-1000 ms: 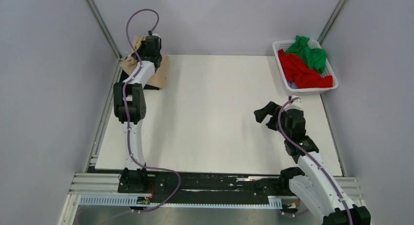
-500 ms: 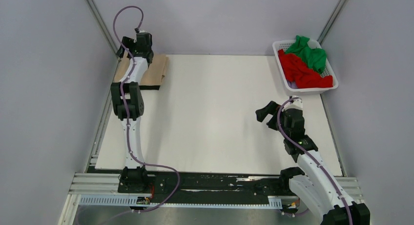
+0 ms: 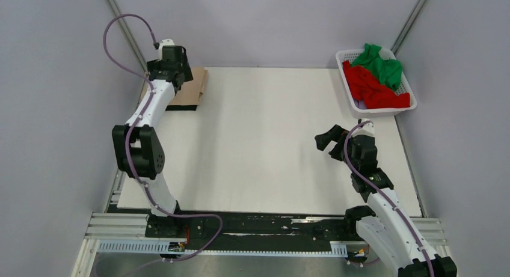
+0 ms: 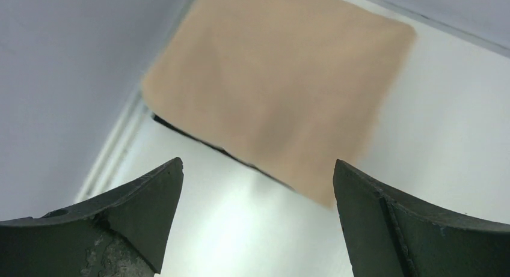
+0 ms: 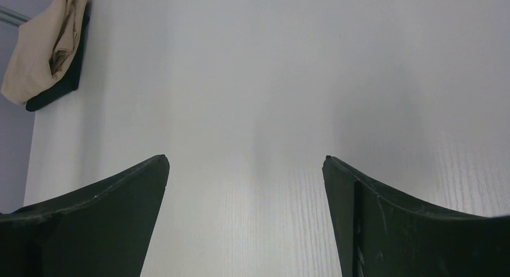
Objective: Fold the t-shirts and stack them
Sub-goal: Reset both arms
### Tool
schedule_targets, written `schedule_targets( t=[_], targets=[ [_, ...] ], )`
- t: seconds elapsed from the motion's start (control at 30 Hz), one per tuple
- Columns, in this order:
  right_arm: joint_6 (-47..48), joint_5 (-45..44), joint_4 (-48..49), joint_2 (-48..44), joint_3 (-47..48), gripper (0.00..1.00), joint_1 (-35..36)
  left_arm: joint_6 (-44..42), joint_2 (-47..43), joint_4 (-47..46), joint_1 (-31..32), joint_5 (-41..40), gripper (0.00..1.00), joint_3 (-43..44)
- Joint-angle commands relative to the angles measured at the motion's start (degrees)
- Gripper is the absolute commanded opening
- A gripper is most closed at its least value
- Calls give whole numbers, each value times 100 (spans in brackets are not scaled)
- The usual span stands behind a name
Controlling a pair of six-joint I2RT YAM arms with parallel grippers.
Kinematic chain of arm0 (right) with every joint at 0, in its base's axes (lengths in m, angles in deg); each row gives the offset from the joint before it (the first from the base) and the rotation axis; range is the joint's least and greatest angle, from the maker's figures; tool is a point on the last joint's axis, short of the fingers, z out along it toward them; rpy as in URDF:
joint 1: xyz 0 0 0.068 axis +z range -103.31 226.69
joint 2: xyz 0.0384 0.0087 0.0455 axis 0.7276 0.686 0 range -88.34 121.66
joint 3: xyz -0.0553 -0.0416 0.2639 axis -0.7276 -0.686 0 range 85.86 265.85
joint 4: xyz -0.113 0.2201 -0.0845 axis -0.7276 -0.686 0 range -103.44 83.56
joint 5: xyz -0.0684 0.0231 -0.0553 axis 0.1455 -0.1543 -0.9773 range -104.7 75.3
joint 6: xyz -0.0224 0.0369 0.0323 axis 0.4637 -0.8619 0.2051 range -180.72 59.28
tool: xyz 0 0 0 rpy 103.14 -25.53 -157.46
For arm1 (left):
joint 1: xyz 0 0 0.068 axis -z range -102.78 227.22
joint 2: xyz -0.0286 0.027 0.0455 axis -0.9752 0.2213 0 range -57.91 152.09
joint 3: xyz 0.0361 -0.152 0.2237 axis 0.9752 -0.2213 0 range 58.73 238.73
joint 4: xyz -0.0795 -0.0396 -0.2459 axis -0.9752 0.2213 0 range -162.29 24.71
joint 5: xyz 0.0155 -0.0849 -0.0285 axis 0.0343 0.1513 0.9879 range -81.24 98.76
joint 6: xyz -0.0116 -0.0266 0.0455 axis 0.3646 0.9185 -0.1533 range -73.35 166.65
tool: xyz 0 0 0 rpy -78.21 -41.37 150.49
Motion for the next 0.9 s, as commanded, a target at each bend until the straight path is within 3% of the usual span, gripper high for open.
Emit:
schedule_targets(
  t=[0.0,0.13,0.27,0.53,0.87],
  targets=[
    [-121,46,40,-19,-18,100,2,1331,-1701,-531,592,1228,100,-1675],
    [-90,-373,-73,84,18,100,0,1442,-3109,-1563,1462,1585,100,-4384],
    [-62,-283,-58,89,-11,100,0,1404,-3965,-2867,1656,2617,100,-6135],
    [-230,-545,-49,-422,-440,100,0,1271,-4889,-2317,1662,2408,100,-6144],
    [-373,-493,-17,-902,-422,100,-2,1369,-5242,-2016,1662,2397,100,-6017]
  ],
)
